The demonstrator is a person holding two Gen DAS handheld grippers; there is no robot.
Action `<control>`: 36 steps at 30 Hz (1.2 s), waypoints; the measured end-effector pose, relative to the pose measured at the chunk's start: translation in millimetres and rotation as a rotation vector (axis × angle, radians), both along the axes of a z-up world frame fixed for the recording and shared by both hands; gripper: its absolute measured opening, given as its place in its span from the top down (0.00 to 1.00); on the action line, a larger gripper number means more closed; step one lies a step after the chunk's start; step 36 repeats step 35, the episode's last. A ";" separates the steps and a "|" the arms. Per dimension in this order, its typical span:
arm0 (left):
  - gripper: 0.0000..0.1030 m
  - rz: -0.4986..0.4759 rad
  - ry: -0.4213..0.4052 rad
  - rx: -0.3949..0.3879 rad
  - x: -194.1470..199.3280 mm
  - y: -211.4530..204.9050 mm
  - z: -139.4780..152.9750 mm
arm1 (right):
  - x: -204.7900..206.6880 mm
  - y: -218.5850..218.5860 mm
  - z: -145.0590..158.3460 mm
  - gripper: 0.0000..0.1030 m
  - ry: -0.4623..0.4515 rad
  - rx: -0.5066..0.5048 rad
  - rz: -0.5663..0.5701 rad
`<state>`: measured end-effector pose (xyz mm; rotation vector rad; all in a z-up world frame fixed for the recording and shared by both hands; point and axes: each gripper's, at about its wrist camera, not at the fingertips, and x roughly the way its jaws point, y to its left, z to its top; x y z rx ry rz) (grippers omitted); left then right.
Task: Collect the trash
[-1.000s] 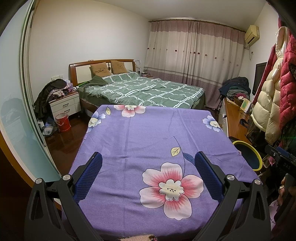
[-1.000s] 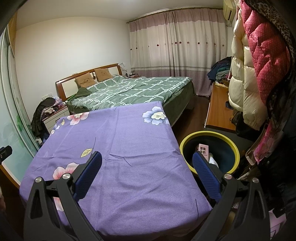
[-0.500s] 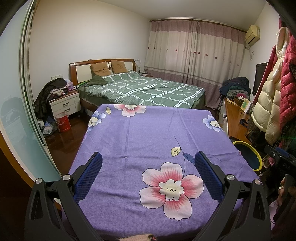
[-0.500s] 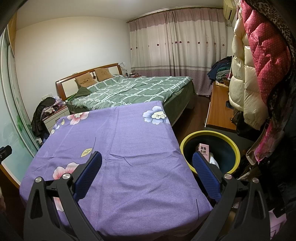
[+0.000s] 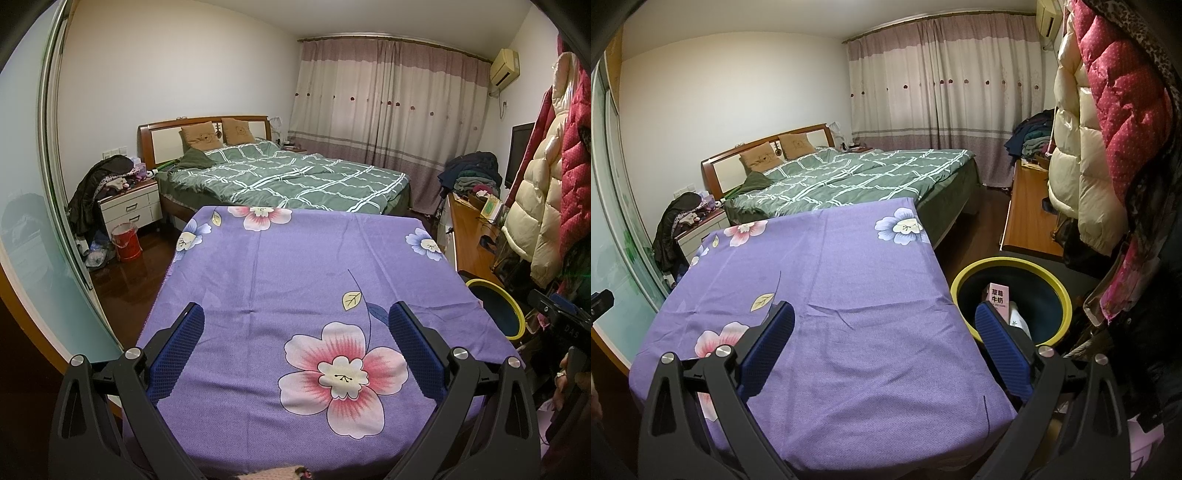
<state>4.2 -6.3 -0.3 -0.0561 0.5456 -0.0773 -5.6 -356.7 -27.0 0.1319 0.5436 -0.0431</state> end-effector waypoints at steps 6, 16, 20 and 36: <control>0.05 0.000 0.002 0.000 0.3 0.5 -0.7 | 1.2 -1.5 0.0 0.09 0.001 0.002 0.000; 0.05 0.000 0.003 0.002 0.5 0.5 -0.3 | 1.7 -1.8 0.2 0.09 0.003 0.002 0.000; 0.05 0.003 0.008 0.001 2.2 2.8 -2.7 | 1.2 -0.7 -1.4 0.09 0.006 0.001 0.002; 0.05 -0.004 0.119 0.043 106.7 1.6 -28.5 | 81.6 3.6 0.9 0.07 0.028 -0.032 0.054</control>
